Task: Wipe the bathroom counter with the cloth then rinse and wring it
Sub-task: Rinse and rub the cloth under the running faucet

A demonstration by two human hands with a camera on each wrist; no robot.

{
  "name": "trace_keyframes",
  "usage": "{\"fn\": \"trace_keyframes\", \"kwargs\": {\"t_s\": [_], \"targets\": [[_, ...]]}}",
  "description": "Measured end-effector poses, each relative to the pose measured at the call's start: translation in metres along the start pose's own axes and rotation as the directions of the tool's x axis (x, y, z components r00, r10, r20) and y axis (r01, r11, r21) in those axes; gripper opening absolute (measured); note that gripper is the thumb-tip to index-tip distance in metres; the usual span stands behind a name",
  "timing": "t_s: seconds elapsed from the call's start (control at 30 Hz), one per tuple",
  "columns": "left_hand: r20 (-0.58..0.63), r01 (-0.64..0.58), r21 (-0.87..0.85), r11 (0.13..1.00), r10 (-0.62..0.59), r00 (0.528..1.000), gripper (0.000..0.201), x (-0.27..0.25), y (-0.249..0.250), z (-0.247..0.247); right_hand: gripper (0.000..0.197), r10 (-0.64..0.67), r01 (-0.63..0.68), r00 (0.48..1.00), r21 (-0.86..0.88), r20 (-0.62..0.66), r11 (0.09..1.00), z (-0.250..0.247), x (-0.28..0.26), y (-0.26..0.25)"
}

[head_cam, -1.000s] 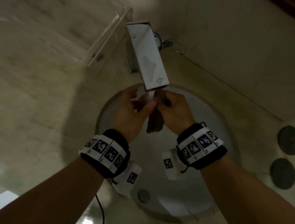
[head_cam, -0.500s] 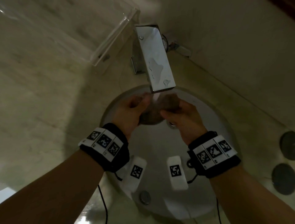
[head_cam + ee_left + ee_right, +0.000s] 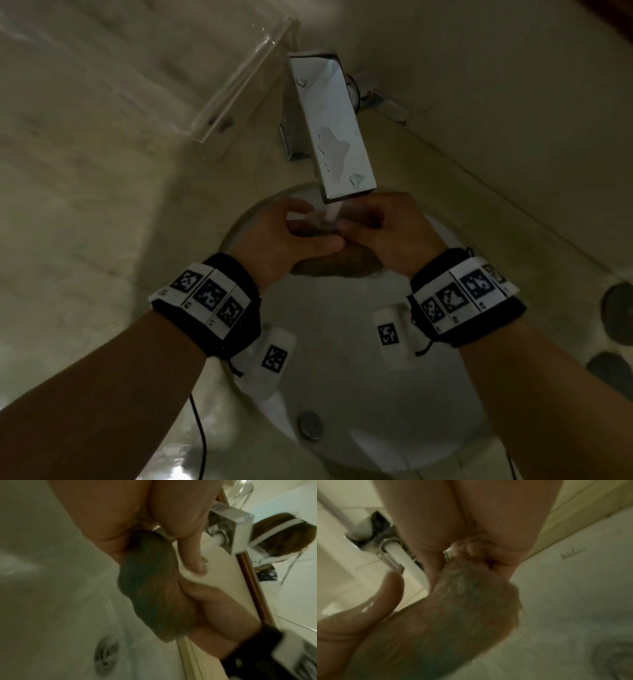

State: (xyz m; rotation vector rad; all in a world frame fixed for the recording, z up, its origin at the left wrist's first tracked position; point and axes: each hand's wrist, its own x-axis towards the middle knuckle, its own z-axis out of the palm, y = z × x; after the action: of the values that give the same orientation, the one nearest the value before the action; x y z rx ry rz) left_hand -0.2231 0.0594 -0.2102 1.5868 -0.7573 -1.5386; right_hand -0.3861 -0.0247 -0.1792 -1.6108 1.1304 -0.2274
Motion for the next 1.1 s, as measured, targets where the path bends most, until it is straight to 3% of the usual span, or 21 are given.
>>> {"fn": "trace_keyframes", "kwargs": {"t_s": [0.07,0.13,0.2,0.3,0.37,0.5,0.57,0.63,0.7,0.77,0.83,0.93,0.97,1.03,1.1], "targets": [[0.025,0.030,0.042,0.999,-0.031,0.999,0.052,0.002,-0.002,-0.005,0.010,0.035,-0.034,0.994,0.006,-0.108,0.999,-0.001,0.002,0.004],[0.046,0.012,0.090,0.996,-0.016,0.999,0.032,0.003,-0.002,-0.004,0.009,0.084,-0.071,0.987,0.098,-0.139,0.993,0.001,0.002,0.003],[0.034,0.002,0.026,1.000,-0.003,0.999,0.045,0.007,-0.004,-0.002,0.017,0.107,-0.081,0.983,0.174,-0.147,0.982,0.003,0.001,0.000],[0.101,-0.068,-0.100,0.993,0.078,0.992,0.032,0.009,-0.004,0.001,0.032,0.119,-0.060,0.973,0.282,-0.197,0.958,0.006,0.001,0.001],[0.066,-0.104,-0.208,0.973,0.120,0.991,0.035,0.006,-0.002,0.002,0.034,0.168,-0.090,0.968,0.364,-0.188,0.927,0.007,0.002,0.006],[-0.027,-0.060,-0.260,0.964,0.054,0.998,0.032,0.003,0.009,0.004,0.016,0.272,-0.205,0.953,0.374,-0.134,0.904,0.007,0.002,0.009],[-0.046,-0.063,-0.115,0.991,0.058,0.997,0.027,0.002,0.015,0.006,0.016,0.235,-0.199,0.966,0.264,-0.110,0.944,0.004,0.003,0.011],[0.028,-0.097,0.025,0.995,0.096,0.995,0.022,0.000,0.018,0.009,0.044,0.119,-0.106,0.990,0.160,-0.075,0.981,0.000,0.003,0.010],[0.089,-0.070,0.003,0.998,0.070,0.994,0.024,-0.002,0.022,0.013,0.061,0.002,-0.004,1.000,0.113,0.012,0.994,-0.004,0.004,0.005],[0.099,-0.064,0.012,0.998,0.062,0.993,0.030,0.000,0.022,0.012,0.052,-0.048,0.045,0.996,0.034,0.079,0.998,-0.006,0.005,-0.001],[0.125,-0.118,0.106,0.987,0.105,0.987,0.040,0.006,0.016,0.007,0.030,-0.085,0.086,0.996,-0.070,0.029,0.994,-0.007,0.007,-0.003],[0.087,-0.133,0.234,0.963,0.115,0.990,0.062,0.009,0.010,-0.003,0.020,-0.072,0.068,0.996,-0.078,-0.061,0.995,-0.007,0.008,0.003],[0.084,-0.126,0.243,0.962,0.109,0.990,0.060,0.010,0.007,-0.004,0.018,-0.052,0.052,0.996,-0.011,-0.075,0.999,-0.008,0.008,0.004],[0.085,-0.101,0.280,0.955,0.080,0.993,0.037,0.010,0.004,-0.003,0.013,-0.019,0.032,0.996,0.146,-0.090,0.989,-0.009,0.004,-0.001],[0.031,-0.070,0.307,0.949,0.064,0.997,0.027,0.011,0.001,-0.003,0.013,-0.003,0.023,0.994,0.183,-0.111,0.983,-0.008,0.002,-0.005]]}}
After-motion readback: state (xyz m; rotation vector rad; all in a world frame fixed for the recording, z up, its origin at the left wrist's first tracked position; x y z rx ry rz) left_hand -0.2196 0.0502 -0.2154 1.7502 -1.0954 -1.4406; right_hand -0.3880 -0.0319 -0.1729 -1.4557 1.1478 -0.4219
